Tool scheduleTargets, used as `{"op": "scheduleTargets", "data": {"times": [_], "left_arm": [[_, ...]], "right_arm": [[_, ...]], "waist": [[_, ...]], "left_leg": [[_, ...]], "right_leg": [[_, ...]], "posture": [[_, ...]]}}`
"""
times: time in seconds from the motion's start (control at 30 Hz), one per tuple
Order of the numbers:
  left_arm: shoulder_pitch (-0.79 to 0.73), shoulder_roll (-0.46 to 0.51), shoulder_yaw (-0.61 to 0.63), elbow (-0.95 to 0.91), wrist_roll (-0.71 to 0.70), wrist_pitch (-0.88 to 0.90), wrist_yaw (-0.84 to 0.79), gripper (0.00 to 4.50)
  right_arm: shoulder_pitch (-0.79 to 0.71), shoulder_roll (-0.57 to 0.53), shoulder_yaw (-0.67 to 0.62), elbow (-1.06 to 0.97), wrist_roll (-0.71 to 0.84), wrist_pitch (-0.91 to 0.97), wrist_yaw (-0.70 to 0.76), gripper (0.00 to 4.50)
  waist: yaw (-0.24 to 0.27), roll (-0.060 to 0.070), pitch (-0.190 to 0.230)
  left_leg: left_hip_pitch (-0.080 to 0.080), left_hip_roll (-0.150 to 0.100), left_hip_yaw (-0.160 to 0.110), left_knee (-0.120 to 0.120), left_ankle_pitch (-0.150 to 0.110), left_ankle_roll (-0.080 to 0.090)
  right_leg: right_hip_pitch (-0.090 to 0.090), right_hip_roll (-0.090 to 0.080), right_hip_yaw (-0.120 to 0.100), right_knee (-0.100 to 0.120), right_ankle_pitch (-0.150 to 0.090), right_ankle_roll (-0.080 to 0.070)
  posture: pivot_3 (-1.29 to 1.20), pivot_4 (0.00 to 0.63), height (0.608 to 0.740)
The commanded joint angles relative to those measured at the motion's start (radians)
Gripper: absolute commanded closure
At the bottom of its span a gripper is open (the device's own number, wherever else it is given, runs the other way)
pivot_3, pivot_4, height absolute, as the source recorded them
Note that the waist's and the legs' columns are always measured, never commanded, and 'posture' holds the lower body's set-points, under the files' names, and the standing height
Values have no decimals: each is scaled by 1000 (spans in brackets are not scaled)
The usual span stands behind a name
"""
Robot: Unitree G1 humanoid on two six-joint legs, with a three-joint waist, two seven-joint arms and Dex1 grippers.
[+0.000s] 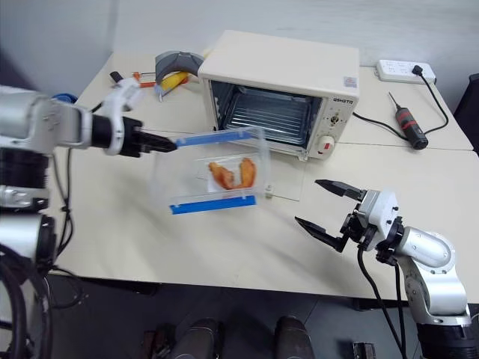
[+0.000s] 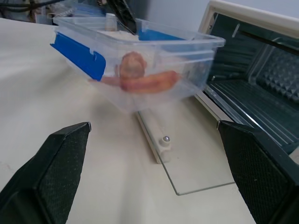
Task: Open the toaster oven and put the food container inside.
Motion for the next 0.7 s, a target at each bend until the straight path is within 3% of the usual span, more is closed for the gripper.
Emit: {"op": "scheduleTargets", "data": {"times": [0.03,0.17,0.33,0.53,0.7], "left_arm": [[-90,-50,-38,105,63,-112,-46,4119],[-162,-130,-77,295,159,-260,-53,4119],[-232,-236,-3,518,229,-454,59,4119],[-265,-298,64,635,270,-578,93,4119],[-270,-316,94,644,291,-630,67,2622]], "right_arm": [[47,1,-44,-69,10,-5,-29,0],[105,15,-54,-109,11,-15,-57,0],[165,48,-58,-146,0,-33,-92,0],[185,69,-50,-165,-13,-40,-121,0],[175,76,-39,-160,-20,-44,-133,0]], "waist": [[-6,0,0],[-14,0,0],[-12,0,0],[-1,0,0],[0,0,0]], "left_leg": [[0,0,1,0,0,0],[0,0,1,0,0,0],[0,0,1,0,0,0],[1,-1,1,1,1,1],[1,-1,1,1,1,1]], "right_leg": [[0,0,0,0,0,0],[0,0,0,0,0,0],[0,0,0,0,0,0],[1,-1,0,1,0,1],[0,-1,0,1,0,1]], "posture": [[0,150,740],[0,150,740],[0,150,740],[0,150,740],[0,150,740]]}}
